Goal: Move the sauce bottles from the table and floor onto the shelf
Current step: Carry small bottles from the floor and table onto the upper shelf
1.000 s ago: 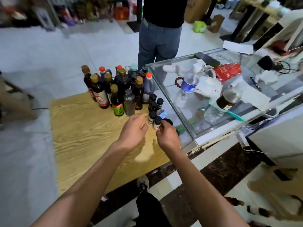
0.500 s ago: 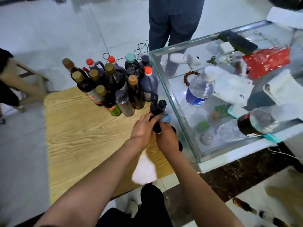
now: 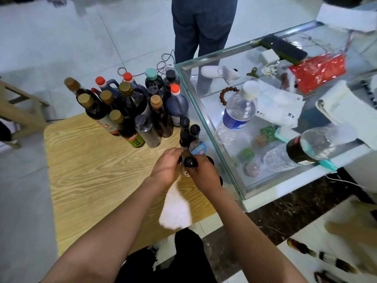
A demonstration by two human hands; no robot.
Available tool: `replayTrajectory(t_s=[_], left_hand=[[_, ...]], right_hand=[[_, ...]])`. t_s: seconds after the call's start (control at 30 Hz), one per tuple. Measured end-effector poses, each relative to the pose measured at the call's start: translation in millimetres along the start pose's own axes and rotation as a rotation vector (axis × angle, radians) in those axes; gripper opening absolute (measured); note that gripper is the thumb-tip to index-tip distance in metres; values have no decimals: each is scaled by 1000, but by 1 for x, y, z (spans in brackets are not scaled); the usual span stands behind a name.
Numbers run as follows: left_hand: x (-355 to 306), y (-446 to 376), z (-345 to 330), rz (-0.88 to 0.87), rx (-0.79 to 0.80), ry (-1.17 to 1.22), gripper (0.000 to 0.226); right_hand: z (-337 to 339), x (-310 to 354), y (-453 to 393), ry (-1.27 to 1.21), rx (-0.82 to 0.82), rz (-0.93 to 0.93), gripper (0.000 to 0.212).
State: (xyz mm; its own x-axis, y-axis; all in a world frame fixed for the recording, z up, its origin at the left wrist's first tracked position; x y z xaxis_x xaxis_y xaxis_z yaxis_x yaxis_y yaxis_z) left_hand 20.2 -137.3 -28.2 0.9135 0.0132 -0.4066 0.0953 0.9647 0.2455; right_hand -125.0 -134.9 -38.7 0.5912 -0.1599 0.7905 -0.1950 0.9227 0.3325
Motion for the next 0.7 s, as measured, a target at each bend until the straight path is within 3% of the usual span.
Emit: replayTrajectory(t_s=[0.17,0.27,0.43,0.7], left_hand=[[5,28,22,131,-57,270,37],[10,44,38,83,-82,346,37],[10,75,59,28,27,453,48],[-7,136,69,-84,-34,678,46]], right_hand=[[4,11,25,-89,-50,-59,36],[4,24,47,-128,-112,-69,35],[0,46,99,-307,-300,-92,36],[-21,69,188,-582,-592,-61,26]])
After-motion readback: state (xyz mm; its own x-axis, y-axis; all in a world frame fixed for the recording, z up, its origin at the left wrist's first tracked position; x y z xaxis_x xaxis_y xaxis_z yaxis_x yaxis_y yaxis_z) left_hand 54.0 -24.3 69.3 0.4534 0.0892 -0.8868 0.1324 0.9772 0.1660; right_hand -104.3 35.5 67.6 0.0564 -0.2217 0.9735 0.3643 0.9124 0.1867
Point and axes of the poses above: each hand's wrist, its own y-axis away from the middle knuckle, its own z-axis out of the back of the hand, x = y × z, the point moved 1 cm from there along -y, towards the middle knuckle, and after that the axes turned 11 degrees about -y, right-handed, at the moved point
